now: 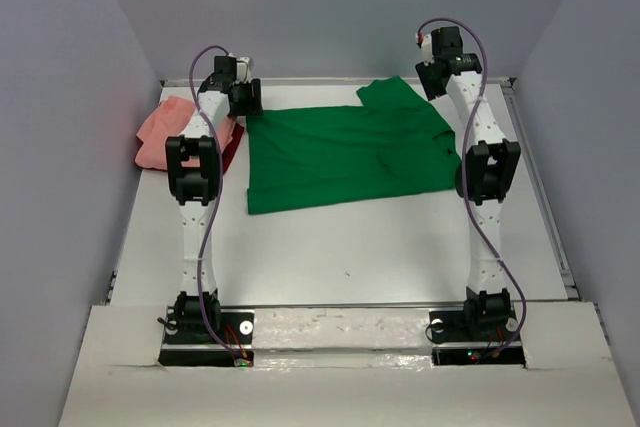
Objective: Fold and stack the t-shirts
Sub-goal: Fold the tshirt
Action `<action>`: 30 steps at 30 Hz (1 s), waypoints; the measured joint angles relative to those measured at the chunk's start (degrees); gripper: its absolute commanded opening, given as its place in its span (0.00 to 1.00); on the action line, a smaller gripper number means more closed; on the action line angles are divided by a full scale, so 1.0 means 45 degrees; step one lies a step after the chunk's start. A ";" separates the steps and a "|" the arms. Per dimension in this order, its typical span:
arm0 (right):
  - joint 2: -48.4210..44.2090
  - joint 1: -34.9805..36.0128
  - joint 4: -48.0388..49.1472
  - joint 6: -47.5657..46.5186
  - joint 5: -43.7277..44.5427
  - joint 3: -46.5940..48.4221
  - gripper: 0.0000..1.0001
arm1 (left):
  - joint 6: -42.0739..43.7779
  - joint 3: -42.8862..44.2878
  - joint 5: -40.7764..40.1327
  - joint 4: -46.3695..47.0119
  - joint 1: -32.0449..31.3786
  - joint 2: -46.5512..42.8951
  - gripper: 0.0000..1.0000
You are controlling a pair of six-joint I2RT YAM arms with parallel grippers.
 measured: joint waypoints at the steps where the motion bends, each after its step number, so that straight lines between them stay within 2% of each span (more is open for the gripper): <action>1: 0.0029 0.0000 -0.0034 -0.0010 0.0000 0.0000 0.52 | -0.0092 0.0083 -0.0049 -0.0019 0.0000 0.0083 0.67; 13: 0.0316 0.0000 -0.0238 -0.0199 0.0039 0.0219 0.51 | -0.0646 0.0442 -0.0763 0.0097 -0.0005 0.0675 0.66; 17: 0.0471 0.0000 -0.0301 -0.0267 0.0049 0.0364 0.50 | -0.0719 0.0442 -0.1064 0.0121 -0.0010 0.0724 0.56; 18: 0.0525 0.0000 -0.0321 -0.0287 0.0063 0.0413 0.50 | -0.0729 0.0442 -0.1141 0.0180 -0.0010 0.0738 0.44; 23: 0.0855 0.0000 -0.0345 -0.0345 0.0146 0.0612 0.50 | -0.0738 0.0461 -0.1423 0.0214 -0.0010 0.0777 0.18; 29: 0.1137 0.0000 -0.0355 -0.0442 0.0287 0.0772 0.50 | -0.0719 0.0801 -0.1506 0.0219 -0.0053 0.1001 0.10; 30: 0.1219 0.0000 -0.0345 -0.0471 0.0301 0.0889 0.50 | -0.0719 0.0835 -0.1530 0.0209 -0.0068 0.1015 0.05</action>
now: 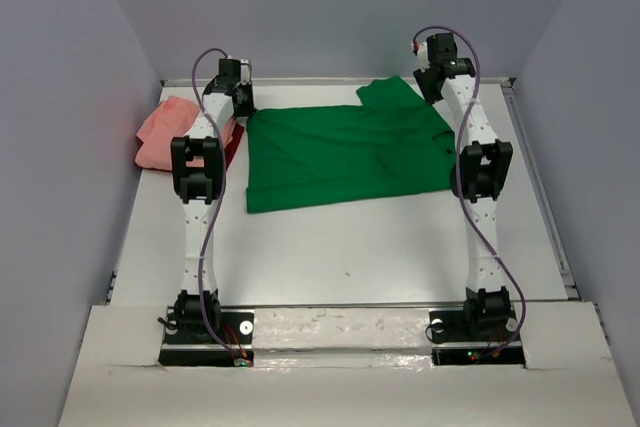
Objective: Fold and stack the t-shirts
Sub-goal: Fold the tshirt
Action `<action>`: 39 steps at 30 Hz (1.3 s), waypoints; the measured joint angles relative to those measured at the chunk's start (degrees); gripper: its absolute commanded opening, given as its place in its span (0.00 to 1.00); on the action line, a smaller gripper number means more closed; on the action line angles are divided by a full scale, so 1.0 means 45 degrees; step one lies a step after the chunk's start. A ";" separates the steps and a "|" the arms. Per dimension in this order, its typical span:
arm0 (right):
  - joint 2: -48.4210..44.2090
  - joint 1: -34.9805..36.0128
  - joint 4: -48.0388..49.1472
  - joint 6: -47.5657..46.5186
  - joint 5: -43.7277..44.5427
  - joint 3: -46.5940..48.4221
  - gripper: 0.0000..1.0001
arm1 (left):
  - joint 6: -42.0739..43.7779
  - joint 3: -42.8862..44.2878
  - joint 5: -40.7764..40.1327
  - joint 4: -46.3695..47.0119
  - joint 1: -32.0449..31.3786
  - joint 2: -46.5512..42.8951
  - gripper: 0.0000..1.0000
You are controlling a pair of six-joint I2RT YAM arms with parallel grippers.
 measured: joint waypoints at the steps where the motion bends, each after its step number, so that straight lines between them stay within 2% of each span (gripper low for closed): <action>1: 0.0039 0.0000 0.0000 -0.0010 0.0010 0.0068 0.50 | 0.0000 0.0010 -0.0010 0.0000 -0.0015 0.0000 0.02; 5: 0.0277 -0.0015 0.0005 0.0010 -0.0019 0.0486 0.55 | 0.0053 0.0010 -0.0058 -0.0005 -0.0087 0.0005 0.00; 9: 0.0476 -0.0068 0.0039 0.0287 -0.0452 0.0923 0.56 | 0.0092 0.0010 -0.0068 -0.0010 -0.0160 0.0005 0.00; 20: 0.1093 -0.0505 0.0112 0.0957 -0.3813 0.1044 0.56 | 0.0238 -0.0165 -0.0029 0.0175 -0.0321 -0.0010 0.00; 26: 0.1132 -0.0578 0.1739 0.0719 -0.4775 -0.0199 0.59 | 0.0355 -0.0641 -0.0010 0.0573 -0.0374 -0.0233 0.00; 28: 0.1141 -0.0578 0.2229 0.0568 -0.4940 -0.0510 0.65 | 0.0403 -0.0806 -0.0015 0.0617 -0.0389 -0.0340 0.00; 39: 0.1637 -0.0578 0.4561 0.0078 -0.5236 -0.0525 0.73 | 0.0573 -0.1472 -0.0165 0.0729 -0.0491 -0.0748 0.00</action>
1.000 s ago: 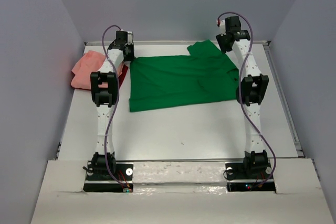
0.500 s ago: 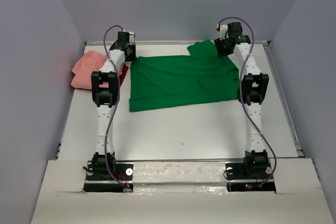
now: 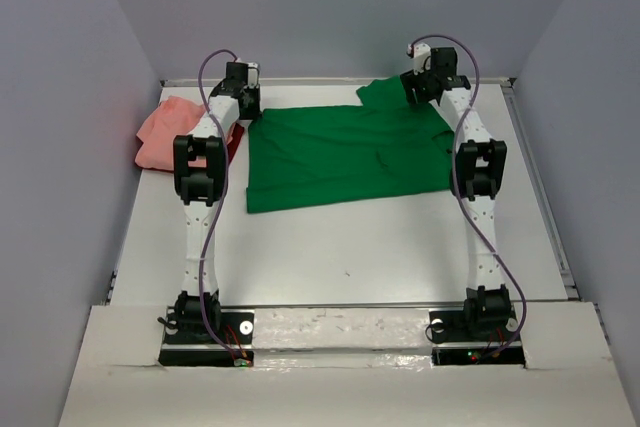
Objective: Fold and stack the t-shirts
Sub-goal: Fold the tshirt
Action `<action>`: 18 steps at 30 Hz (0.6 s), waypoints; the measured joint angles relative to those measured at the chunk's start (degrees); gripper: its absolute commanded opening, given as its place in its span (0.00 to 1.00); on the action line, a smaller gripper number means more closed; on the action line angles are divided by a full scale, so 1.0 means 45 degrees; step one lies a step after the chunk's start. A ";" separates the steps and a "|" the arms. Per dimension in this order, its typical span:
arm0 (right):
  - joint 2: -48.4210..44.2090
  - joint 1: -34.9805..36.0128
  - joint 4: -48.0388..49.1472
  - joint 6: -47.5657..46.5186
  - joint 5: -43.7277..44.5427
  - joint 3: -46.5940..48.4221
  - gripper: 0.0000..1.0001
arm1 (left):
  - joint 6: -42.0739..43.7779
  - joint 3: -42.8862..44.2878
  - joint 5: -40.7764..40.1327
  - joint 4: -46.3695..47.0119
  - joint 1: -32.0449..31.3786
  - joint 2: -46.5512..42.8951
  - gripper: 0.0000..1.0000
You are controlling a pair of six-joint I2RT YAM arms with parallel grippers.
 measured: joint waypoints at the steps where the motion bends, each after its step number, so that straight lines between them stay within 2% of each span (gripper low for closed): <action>1: 0.0092 -0.0015 0.0175 -0.0029 0.0000 0.0005 0.73 | 0.0000 0.0000 -0.0015 0.0000 -0.0010 0.0000 0.00; 10: 0.1010 -0.0277 0.0831 0.0345 -0.0005 0.0369 0.69 | 0.0447 -0.0952 -0.0189 -0.0029 -0.0063 -0.0627 0.00; 15: 0.1234 -0.0491 0.0942 0.0539 -0.0097 0.0685 0.56 | 0.0743 -0.1452 -0.0432 -0.0180 -0.0092 -0.1117 0.00; 18: 0.1379 -0.0597 0.0976 0.0646 -0.0209 0.0840 0.51 | 0.0777 -0.1452 -0.0476 -0.0175 -0.0092 -0.1171 0.00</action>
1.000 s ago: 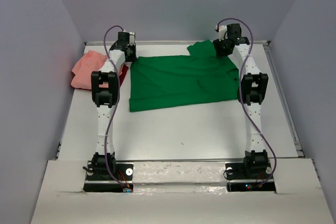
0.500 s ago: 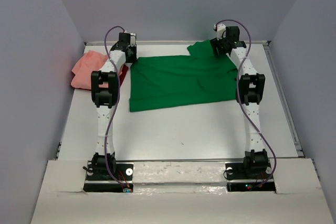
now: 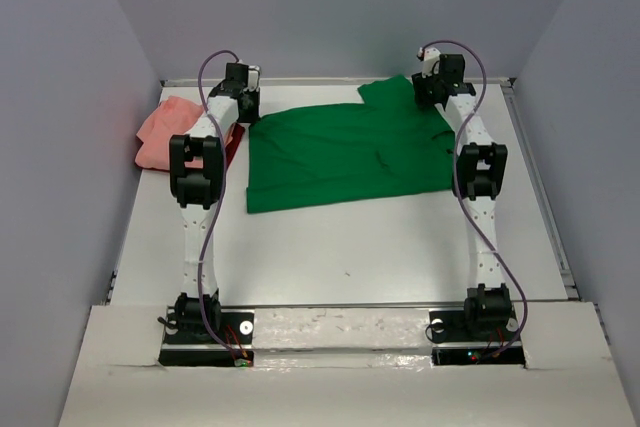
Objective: Fold and stack the t-shirts
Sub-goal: Fold the tshirt
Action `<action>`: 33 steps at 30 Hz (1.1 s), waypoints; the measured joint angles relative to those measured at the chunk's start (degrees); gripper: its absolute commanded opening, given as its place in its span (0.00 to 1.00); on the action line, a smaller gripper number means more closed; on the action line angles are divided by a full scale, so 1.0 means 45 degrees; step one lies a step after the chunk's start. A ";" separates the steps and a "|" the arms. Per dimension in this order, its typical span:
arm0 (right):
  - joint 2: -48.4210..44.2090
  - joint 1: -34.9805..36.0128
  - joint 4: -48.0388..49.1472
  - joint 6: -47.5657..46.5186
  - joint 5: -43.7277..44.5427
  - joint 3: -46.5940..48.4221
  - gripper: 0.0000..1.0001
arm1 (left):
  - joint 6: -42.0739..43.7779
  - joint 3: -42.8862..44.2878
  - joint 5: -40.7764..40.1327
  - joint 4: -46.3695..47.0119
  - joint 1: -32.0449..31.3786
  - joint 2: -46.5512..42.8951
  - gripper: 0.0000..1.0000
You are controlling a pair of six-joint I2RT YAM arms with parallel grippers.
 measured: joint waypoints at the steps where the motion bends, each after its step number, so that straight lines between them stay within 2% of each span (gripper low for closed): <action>1: 0.0049 -0.0053 0.0024 0.0029 -0.0053 0.0053 0.50 | 0.0005 0.0000 0.0000 -0.0005 0.0000 -0.0015 0.00; 7: 0.0355 -0.0170 -0.0019 0.0141 -0.0534 0.0505 0.44 | 0.0034 -0.0015 0.0005 -0.0010 -0.0010 -0.0015 0.00; 13: 0.0563 -0.0185 -0.0107 0.0121 -0.0962 0.0821 0.33 | 0.0044 -0.0233 0.0019 -0.0015 -0.0010 -0.0015 0.00; 17: 0.0593 -0.0185 -0.0170 0.0053 -0.1161 0.0884 0.19 | 0.0044 -0.0311 0.0107 0.0000 -0.0019 -0.0015 0.00; 22: 0.0597 -0.0185 -0.0204 -0.0170 -0.1360 0.0889 0.10 | 0.0044 -0.0316 0.0214 0.0005 -0.0034 -0.0015 0.00; 25: 0.0597 -0.0185 -0.0204 -0.0262 -0.1413 0.0889 0.00 | 0.0044 -0.0340 0.0219 0.0034 -0.0063 -0.0015 0.00; 33: 0.0597 -0.0185 -0.0204 -0.0505 -0.1457 0.0889 0.00 | 0.0049 -0.0427 0.0219 0.0141 -0.0151 -0.0049 0.00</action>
